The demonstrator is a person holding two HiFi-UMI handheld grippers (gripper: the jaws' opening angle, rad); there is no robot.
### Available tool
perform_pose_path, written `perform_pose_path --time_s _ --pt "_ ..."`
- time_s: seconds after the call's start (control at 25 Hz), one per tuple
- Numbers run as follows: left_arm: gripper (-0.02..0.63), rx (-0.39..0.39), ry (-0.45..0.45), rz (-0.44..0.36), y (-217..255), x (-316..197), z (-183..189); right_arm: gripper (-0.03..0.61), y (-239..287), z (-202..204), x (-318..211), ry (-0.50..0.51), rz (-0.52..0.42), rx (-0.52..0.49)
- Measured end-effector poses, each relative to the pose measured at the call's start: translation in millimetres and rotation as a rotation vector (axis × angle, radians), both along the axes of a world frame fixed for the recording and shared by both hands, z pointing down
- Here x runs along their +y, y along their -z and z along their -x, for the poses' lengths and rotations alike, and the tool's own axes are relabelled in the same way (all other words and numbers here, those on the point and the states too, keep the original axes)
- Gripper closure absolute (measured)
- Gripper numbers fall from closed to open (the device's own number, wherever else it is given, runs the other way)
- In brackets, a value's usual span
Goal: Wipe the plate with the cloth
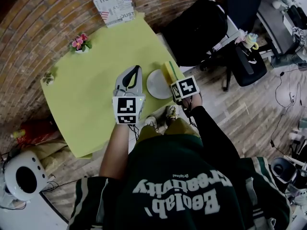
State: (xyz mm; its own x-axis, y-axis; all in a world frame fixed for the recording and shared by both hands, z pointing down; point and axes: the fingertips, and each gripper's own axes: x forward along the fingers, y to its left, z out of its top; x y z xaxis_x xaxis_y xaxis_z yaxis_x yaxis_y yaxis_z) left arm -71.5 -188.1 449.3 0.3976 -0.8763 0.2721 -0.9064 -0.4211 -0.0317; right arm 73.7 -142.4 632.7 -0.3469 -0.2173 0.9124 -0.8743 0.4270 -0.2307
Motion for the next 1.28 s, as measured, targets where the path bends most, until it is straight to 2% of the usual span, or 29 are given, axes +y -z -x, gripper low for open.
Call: perform_pose_path --time_s 0.16,0.4,0.6,0.92,1.28 --pt "0.609 0.004 0.005 0.000 -1 2 3 0.442 6 28 10 0.058 -0.001 -0.040" --pt "0.609 0.005 0.015 0.001 -1 8 7 0.442 6 75 40 0.208 0.019 -0.064" --pt "0.609 0.005 0.032 0.007 -2 11 14 0.442 -5 91 59 0.264 0.056 -0.065" --pt "0.609 0.008 0.030 0.007 -3 12 14 0.440 -5 75 49 0.194 0.053 -0.073" --pt "0.607 0.012 0.002 0.004 -1 9 -1 0.440 -5 17 28 0.046 0.032 -0.001"
